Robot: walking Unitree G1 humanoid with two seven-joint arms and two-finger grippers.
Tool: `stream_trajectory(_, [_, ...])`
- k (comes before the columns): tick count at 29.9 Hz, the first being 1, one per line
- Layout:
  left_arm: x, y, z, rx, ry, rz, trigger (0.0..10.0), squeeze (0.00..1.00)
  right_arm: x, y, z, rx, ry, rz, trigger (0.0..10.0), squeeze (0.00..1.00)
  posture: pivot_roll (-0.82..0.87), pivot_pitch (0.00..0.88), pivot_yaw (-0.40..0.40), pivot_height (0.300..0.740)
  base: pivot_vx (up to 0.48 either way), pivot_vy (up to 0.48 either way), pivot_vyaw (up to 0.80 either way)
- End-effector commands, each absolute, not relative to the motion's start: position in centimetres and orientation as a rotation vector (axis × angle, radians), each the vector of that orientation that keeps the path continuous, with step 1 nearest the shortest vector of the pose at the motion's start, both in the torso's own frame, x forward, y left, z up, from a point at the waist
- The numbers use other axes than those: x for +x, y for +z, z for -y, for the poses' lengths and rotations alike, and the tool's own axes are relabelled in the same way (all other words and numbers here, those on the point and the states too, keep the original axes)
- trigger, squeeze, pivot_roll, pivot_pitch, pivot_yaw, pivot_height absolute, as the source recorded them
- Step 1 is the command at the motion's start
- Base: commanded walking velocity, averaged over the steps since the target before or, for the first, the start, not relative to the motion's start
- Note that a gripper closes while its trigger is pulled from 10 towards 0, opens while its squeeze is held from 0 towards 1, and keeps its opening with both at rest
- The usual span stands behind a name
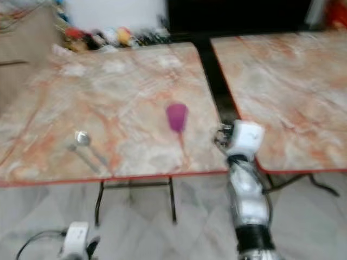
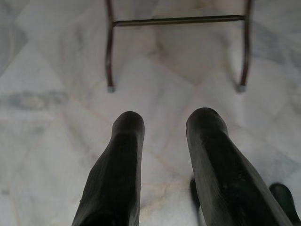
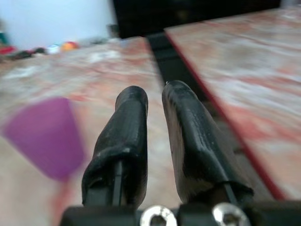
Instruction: Setting the table
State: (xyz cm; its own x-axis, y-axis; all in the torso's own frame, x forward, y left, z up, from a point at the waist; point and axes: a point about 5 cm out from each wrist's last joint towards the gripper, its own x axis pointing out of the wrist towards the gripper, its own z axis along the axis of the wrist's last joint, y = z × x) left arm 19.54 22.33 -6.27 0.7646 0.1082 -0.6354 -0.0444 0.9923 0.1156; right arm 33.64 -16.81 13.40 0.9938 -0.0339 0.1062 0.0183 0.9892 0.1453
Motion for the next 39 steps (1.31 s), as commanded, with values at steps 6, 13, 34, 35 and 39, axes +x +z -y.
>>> stream_trajectory(6, [17.7, -7.1, -23.2, 0.099, 0.124, -0.761, 10.0, 0.0, 34.0, 14.2, 14.7, 0.143, 0.086, 0.124, 10.0, 0.0, -0.05, 0.067, 0.018, 0.74, 0.0, 0.0, 0.0])
stream_trajectory(13, [17.5, -7.2, -23.3, 0.099, 0.127, -0.76, 10.0, 0.0, 34.0, 14.3, 14.4, 0.165, 0.093, 0.128, 10.0, 0.0, -0.05, 0.071, 0.02, 0.74, 0.0, 0.0, 0.36])
stream_trajectory(34, [17.4, -7.2, -23.5, 0.099, 0.123, -0.769, 10.0, 0.0, 35.1, 14.5, 14.4, 0.249, 0.061, 0.074, 10.0, 0.0, -0.05, 0.077, 0.029, 0.74, 0.0, 0.0, 0.0])
stream_trajectory(35, [17.4, -7.2, -23.6, 0.099, 0.123, -0.769, 10.0, 0.0, 35.1, 14.4, 14.4, 0.25, 0.062, 0.069, 10.0, 0.0, -0.05, 0.078, 0.029, 0.74, 0.0, 0.0, 0.0])
stream_trajectory(39, [17.4, -7.1, -23.6, 0.102, 0.125, -0.763, 10.0, 0.0, 35.1, 14.3, 14.2, 0.257, 0.071, 0.06, 10.0, 0.0, -0.04, 0.077, 0.03, 0.74, 0.07, 0.0, 0.0])
